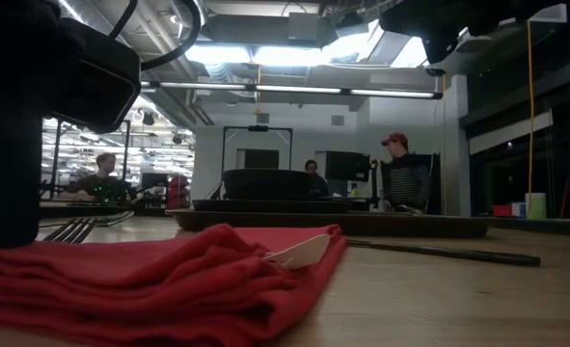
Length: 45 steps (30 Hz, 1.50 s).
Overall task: Set up tray
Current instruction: Put the red table napkin on the brown serving tray to the top right of the black plate
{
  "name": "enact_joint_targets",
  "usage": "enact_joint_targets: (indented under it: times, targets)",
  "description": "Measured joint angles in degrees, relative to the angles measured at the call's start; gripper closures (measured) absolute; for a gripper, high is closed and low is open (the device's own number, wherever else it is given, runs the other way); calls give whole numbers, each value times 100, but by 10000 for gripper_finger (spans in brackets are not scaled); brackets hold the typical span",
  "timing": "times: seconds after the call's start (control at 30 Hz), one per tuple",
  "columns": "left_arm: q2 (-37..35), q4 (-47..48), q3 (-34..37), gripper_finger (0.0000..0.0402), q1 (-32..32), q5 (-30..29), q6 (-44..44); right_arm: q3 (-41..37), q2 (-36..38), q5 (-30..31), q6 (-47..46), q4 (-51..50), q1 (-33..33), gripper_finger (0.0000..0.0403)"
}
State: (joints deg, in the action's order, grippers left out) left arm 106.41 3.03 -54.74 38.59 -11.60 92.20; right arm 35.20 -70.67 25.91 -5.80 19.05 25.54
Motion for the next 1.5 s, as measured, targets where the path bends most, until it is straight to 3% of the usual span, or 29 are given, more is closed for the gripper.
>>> enact_joint_targets:
  times: [0.4,0.63,1.13,1.5]
  targets:
    - [11,48,5,325,-7,-167,-457,0,0,0,2,-2,0,379]
    - [13,50,11,393,41,-201,-650,0,0,0,2,-2,0,379]
    - [15,-795,15,399,120,-243,-730,0,0,0,2,-2,-1,380]
    - [12,-2198,9,399,120,-1246,-1481,0,0,0,2,-2,0,380]
